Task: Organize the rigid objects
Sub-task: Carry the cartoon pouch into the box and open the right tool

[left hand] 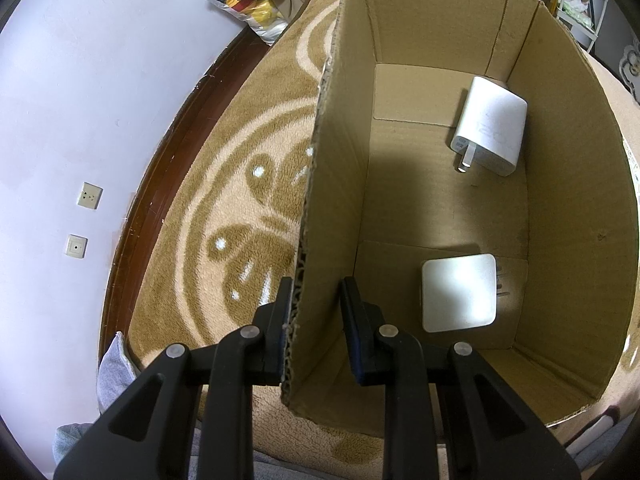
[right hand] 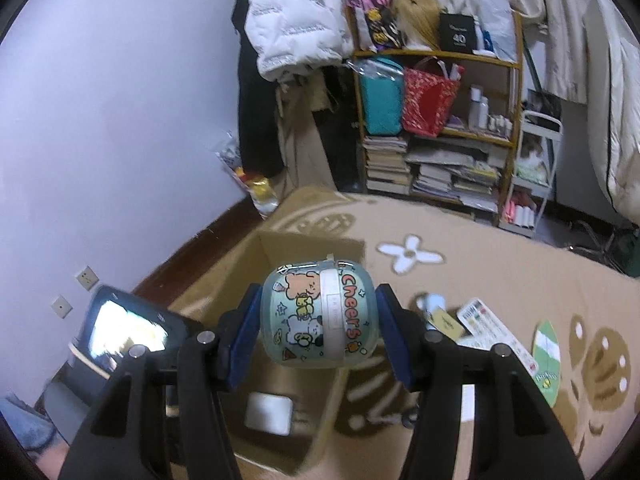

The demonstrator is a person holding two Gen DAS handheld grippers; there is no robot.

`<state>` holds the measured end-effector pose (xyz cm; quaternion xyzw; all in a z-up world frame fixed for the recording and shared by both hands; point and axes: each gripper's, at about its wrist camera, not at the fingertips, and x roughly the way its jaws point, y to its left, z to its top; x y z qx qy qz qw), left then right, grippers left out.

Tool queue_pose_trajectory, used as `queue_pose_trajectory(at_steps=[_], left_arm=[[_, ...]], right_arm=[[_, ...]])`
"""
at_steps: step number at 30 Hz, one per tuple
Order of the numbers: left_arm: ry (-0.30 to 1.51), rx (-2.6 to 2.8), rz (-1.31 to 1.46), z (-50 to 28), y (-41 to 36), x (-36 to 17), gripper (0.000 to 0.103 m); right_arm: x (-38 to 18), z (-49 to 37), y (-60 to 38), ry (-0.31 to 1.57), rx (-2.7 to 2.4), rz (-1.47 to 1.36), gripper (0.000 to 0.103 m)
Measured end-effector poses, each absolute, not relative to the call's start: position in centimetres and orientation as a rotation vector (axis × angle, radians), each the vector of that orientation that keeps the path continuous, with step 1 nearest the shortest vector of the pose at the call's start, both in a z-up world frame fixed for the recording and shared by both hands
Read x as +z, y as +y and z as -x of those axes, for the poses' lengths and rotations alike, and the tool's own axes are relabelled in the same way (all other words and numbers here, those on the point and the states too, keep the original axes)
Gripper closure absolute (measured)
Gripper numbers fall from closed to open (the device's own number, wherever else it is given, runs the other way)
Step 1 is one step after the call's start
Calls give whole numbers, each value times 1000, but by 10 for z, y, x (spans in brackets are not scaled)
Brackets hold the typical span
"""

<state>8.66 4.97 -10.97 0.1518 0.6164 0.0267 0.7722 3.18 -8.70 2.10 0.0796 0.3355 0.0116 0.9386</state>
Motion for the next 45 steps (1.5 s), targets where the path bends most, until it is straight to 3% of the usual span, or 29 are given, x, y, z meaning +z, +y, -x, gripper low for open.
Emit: queue_pose_trajectory(at_steps=[45], left_arm=[[1338,57,-350,-88,46,-109,80]], right_arm=[[-43,-59,-90,819,79,-309,42]])
